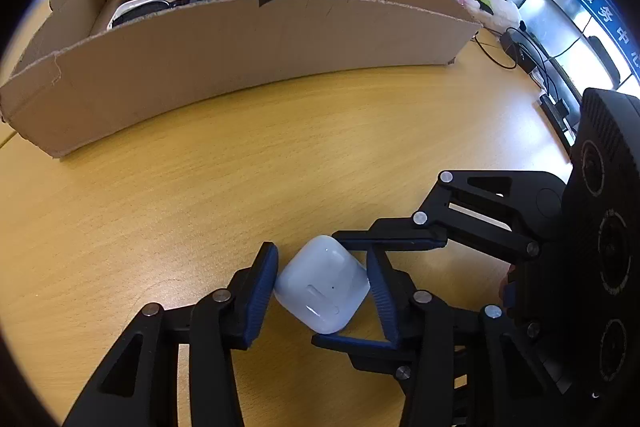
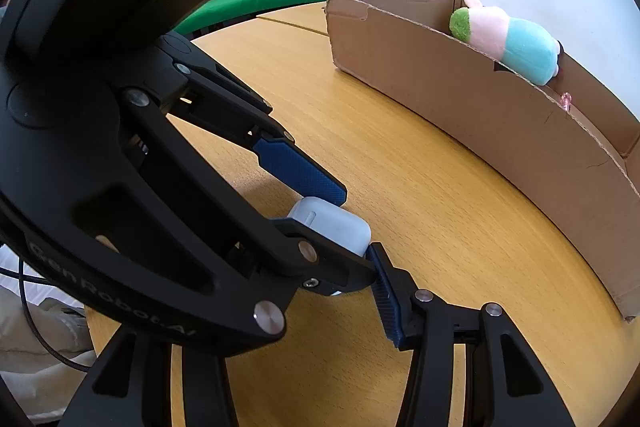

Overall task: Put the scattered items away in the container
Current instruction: 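Close the left tool on the white earbud case and lift it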

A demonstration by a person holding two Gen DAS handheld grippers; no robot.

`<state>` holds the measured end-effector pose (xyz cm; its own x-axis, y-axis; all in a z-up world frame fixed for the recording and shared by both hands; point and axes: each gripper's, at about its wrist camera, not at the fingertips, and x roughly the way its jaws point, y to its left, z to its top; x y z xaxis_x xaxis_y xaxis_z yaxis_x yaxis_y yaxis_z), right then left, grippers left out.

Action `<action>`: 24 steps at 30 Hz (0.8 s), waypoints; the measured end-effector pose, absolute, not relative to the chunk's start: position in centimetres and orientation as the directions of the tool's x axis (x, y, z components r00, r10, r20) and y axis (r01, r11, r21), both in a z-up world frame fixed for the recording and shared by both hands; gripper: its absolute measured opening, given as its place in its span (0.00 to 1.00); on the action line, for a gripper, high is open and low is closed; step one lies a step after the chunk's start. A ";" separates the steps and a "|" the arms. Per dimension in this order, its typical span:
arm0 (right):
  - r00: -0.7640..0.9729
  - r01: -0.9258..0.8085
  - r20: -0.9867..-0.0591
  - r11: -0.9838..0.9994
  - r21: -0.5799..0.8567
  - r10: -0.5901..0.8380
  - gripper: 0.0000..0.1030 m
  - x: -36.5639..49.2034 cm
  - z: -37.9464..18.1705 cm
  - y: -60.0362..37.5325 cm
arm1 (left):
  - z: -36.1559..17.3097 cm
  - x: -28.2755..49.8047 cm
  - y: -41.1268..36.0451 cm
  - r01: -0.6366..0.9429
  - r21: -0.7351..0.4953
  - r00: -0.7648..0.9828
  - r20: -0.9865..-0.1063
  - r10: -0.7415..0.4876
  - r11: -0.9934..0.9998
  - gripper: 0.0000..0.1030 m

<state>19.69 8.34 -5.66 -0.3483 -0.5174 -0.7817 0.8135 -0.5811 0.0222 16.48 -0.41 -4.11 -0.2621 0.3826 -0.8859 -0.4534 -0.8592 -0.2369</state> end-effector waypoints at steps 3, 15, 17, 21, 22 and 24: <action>-0.367 0.805 -0.778 -0.594 0.010 -0.510 0.52 19.1 -5.2 8.5 | -3.0 16.3 -0.6 -0.447 -0.243 -0.283 -0.875 0.394 -0.861 0.26; -0.384 0.796 -0.772 -0.606 0.001 -0.506 0.52 18.8 -5.0 8.9 | -3.1 16.1 -0.3 -0.453 -0.266 -0.267 -0.870 0.414 -0.851 0.27; -0.382 0.797 -0.769 -0.604 0.005 -0.512 0.51 19.3 -4.8 9.5 | -2.9 16.2 -0.2 -0.457 -0.257 -0.272 -0.871 0.409 -0.851 0.26; -0.389 0.796 -0.761 -0.605 0.007 -0.519 0.51 19.6 -4.6 9.6 | -2.4 16.1 -0.4 -0.448 -0.263 -0.281 -0.866 0.414 -0.854 0.23; -0.392 0.795 -0.759 -0.606 0.006 -0.521 0.51 19.7 -4.6 9.7 | -2.3 16.0 -0.4 -0.447 -0.268 -0.280 -0.864 0.419 -0.853 0.22; -0.408 0.786 -0.752 -0.618 -0.001 -0.518 0.50 19.7 -4.3 9.8 | -2.0 16.1 -0.2 -0.457 -0.275 -0.276 -0.860 0.429 -0.846 0.19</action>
<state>19.65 9.82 -4.26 -0.4081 -0.5182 -0.7516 0.7864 -0.6177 -0.0011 16.06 -0.18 -1.95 -0.2758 0.4289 -0.8602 -0.4565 -0.8460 -0.2755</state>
